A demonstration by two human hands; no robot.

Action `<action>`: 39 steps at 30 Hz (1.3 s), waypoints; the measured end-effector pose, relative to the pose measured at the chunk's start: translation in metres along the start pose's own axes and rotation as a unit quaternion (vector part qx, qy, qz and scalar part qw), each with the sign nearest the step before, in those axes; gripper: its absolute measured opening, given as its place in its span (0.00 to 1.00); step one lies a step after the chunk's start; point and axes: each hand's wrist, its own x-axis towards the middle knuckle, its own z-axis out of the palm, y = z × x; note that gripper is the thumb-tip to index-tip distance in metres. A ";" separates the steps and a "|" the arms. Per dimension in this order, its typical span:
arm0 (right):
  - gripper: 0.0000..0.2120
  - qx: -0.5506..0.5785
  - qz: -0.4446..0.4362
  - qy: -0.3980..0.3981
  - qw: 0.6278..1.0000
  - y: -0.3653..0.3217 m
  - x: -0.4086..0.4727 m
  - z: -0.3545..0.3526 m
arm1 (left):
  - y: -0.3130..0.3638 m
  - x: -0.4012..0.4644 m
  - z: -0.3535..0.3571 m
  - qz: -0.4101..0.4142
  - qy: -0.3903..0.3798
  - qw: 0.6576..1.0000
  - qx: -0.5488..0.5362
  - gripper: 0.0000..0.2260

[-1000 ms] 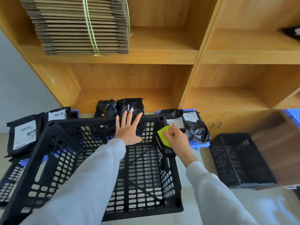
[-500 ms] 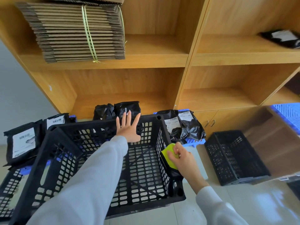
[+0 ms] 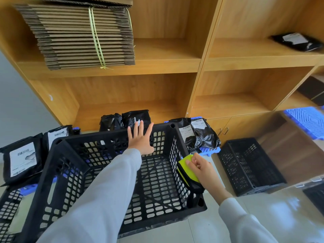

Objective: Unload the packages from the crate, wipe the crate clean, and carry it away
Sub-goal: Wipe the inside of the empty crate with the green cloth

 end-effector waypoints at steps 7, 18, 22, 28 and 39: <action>0.18 0.010 0.021 -0.004 1.000 -0.014 0.044 0.001 | -0.001 -0.002 0.007 0.013 0.037 0.999 0.008 0.50; 0.20 0.081 0.128 0.003 0.988 -0.022 0.127 0.011 | -0.001 -0.002 0.018 0.015 0.087 0.996 0.018 0.52; 0.19 0.079 0.106 0.012 0.991 -0.027 0.148 0.012 | -0.001 -0.001 0.020 0.011 0.101 0.995 0.024 0.53; 0.19 0.087 0.065 0.009 0.994 -0.030 0.179 0.009 | -0.004 0.002 0.024 0.010 0.122 0.992 0.029 0.53; 0.11 0.001 -0.088 -0.169 0.982 -0.033 0.237 0.006 | -0.002 0.006 0.029 0.010 0.133 0.991 0.018 0.52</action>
